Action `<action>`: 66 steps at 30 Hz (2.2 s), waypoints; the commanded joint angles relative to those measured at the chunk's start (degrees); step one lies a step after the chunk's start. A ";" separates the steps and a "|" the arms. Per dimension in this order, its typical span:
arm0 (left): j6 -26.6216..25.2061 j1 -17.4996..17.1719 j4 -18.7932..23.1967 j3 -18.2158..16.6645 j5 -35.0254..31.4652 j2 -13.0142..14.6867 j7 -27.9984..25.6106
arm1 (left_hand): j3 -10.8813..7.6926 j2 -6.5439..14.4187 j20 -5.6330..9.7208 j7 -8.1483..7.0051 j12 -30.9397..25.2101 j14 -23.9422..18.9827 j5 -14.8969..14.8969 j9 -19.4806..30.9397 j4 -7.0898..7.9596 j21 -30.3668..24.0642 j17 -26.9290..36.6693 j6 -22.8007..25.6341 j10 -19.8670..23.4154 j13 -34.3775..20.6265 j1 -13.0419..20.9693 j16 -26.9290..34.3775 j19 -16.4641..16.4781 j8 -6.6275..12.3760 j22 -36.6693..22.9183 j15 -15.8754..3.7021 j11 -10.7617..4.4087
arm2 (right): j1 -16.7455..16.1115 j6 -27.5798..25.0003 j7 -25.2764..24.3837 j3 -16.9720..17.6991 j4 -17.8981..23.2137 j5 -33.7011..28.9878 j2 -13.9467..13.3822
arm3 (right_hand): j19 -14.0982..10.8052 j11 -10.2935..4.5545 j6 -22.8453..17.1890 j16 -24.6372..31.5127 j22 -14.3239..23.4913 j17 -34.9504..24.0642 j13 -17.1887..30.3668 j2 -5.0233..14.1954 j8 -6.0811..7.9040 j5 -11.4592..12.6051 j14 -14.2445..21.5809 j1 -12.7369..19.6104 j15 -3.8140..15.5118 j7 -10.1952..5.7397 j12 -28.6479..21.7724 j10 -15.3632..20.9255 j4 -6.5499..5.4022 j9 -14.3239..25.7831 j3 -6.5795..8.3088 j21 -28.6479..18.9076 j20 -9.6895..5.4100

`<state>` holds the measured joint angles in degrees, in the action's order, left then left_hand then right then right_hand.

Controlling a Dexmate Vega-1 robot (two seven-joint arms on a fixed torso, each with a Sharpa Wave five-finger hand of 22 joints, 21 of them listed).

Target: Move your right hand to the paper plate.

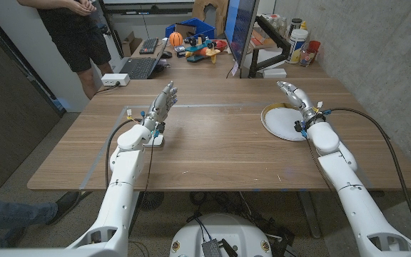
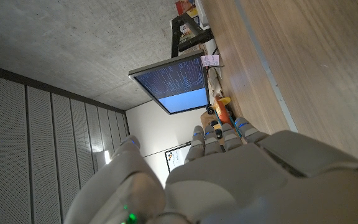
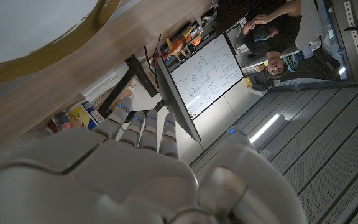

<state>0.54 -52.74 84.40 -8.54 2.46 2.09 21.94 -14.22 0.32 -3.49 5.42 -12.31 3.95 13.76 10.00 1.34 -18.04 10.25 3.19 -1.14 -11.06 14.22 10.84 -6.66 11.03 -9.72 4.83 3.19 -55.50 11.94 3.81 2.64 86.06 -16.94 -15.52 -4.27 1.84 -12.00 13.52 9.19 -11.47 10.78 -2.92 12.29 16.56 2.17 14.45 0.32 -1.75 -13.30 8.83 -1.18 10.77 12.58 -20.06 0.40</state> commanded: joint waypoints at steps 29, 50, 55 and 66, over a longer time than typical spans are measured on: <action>-0.80 -0.07 -0.02 -0.46 0.64 0.48 0.70 | 0.03 0.38 -0.20 0.22 -0.05 -0.39 -0.47 0.22 -0.49 0.81 0.25 0.54 0.20 -0.16 0.17 0.16 -0.05 0.01 -0.33 -0.07 0.24 | 0.25 -5.12 -2.26 -2.16 2.85 -9.82 -2.82 | -0.73 -0.18 -0.41 -0.52 0.35 0.08 0.29 -0.54 -0.26 0.82 0.65 0.90 -0.05 -0.17 0.45 0.44 0.66 0.27 -0.33 0.99 -0.30; -1.23 -0.29 1.09 -0.29 0.01 0.40 0.14 | 0.18 0.37 -0.32 0.26 0.02 -0.27 -0.65 0.22 -0.58 1.34 0.27 0.72 0.12 -0.16 0.00 0.11 -0.11 -0.03 -0.35 -0.09 0.30 | 0.25 -6.29 -2.91 -2.53 2.92 -12.41 -4.06 | -0.75 -0.39 -0.34 -0.74 0.36 0.09 0.31 -0.73 -0.42 1.20 0.61 1.21 -0.13 -0.41 0.78 0.33 0.99 0.28 -0.48 1.75 -0.17; -1.20 -0.32 1.19 -0.28 0.05 0.34 0.15 | 0.21 0.39 -0.31 0.26 0.01 -0.27 -0.70 0.22 -0.61 1.47 0.27 0.79 0.17 -0.16 -0.03 0.11 -0.07 -0.03 -0.36 -0.09 0.24 | 0.23 -7.02 -3.40 -2.90 3.21 -13.80 -4.38 | -0.73 -0.37 -0.39 -0.80 0.37 0.09 0.32 -0.75 -0.42 1.27 0.54 1.25 -0.16 -0.46 0.82 0.35 1.04 0.28 -0.50 1.89 -0.16; -1.17 -0.19 1.43 -0.25 0.07 0.36 0.15 | 0.25 0.44 -0.38 0.18 0.04 -0.27 -0.77 0.22 -0.67 1.70 0.27 0.84 0.15 -0.17 -0.09 0.11 -0.02 -0.07 -0.37 -0.12 0.24 | 0.14 -8.37 -4.44 -3.75 3.64 -16.67 -5.05 | -0.80 -0.53 -0.22 -0.91 0.38 0.07 0.33 -0.77 -0.54 1.49 0.48 1.36 0.02 -0.65 1.00 0.23 1.16 0.29 -0.57 2.29 -0.06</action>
<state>-0.62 -52.99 85.57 -8.87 2.54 2.47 22.15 -13.89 0.32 -3.49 5.42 -12.31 3.95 13.13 10.00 1.01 -16.51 10.25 3.80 -1.06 -11.06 14.22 10.83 -6.67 11.03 -10.02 4.83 3.28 -55.25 4.82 0.27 -0.37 89.31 -30.99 -19.84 -4.86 1.77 -12.19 12.58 9.48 -11.22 10.78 -3.83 12.04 17.51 2.16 15.35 0.32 -1.94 -12.40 8.91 -0.55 10.77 11.95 -18.17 0.21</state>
